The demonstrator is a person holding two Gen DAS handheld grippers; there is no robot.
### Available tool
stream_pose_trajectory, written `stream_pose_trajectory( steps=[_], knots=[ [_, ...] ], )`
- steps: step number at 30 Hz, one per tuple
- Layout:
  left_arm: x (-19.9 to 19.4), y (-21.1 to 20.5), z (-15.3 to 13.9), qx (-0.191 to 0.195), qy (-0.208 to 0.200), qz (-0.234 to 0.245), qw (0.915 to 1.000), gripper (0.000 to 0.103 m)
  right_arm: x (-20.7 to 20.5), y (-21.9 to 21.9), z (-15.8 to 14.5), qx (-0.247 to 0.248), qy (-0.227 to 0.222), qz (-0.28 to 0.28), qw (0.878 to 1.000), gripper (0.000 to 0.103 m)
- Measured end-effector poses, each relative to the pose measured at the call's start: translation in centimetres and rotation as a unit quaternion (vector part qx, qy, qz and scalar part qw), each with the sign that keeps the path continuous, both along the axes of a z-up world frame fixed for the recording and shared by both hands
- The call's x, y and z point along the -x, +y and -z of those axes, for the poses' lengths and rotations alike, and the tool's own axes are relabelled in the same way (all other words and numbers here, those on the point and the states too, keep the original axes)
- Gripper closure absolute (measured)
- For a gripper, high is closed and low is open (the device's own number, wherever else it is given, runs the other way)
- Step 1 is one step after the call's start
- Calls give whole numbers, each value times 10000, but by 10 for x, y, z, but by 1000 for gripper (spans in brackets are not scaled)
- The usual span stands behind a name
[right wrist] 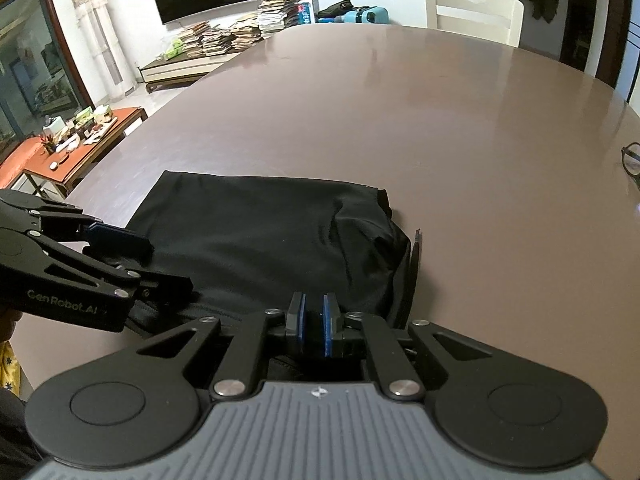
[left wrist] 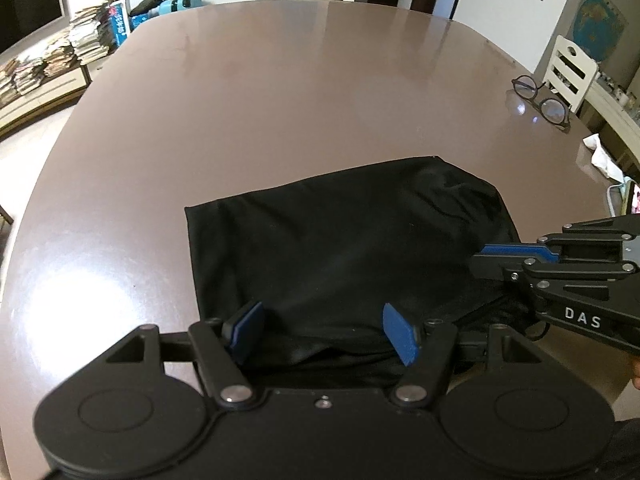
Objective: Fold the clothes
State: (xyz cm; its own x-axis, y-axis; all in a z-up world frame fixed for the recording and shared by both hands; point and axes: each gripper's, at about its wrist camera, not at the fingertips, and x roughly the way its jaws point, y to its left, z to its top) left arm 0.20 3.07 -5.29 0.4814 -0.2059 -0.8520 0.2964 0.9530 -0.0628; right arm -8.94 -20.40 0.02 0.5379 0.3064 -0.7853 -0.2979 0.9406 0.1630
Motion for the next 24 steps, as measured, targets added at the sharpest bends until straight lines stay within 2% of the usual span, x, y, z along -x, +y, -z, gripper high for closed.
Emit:
stream_pose_trajectory(
  steps=[5, 8, 10, 13, 16, 20, 22, 24],
  knots=[
    [-2, -3, -5, -60, 141, -287, 9995, 38, 0, -6, -2, -109, -24, -225, 9997, 93],
    [1, -1, -21, 312, -41, -495, 9983, 35, 3, -13, -9, -259, -70, -335, 9991, 90],
    [-1, -6, -24, 405, -114, -597, 9973, 32, 9, -26, -22, -541, -437, -351, 9970, 90],
    [-8, -20, -19, 284, -235, -694, 9969, 32, -2, -40, -27, -541, -775, -83, 9955, 92],
    [-8, -29, -16, 364, -284, -732, 9963, 32, -25, -44, -21, -503, -775, -53, 9957, 96],
    [-4, -38, -6, 39, -193, -692, 9974, 32, -47, -31, -9, -306, -753, -536, 9952, 96],
    [0, -39, 2, -197, -105, -735, 9970, 32, -53, -30, 2, -93, -564, -644, 9963, 96],
    [5, -36, 3, -225, -169, -737, 9969, 31, -54, -33, 4, -111, -550, -645, 9963, 96]
  ],
)
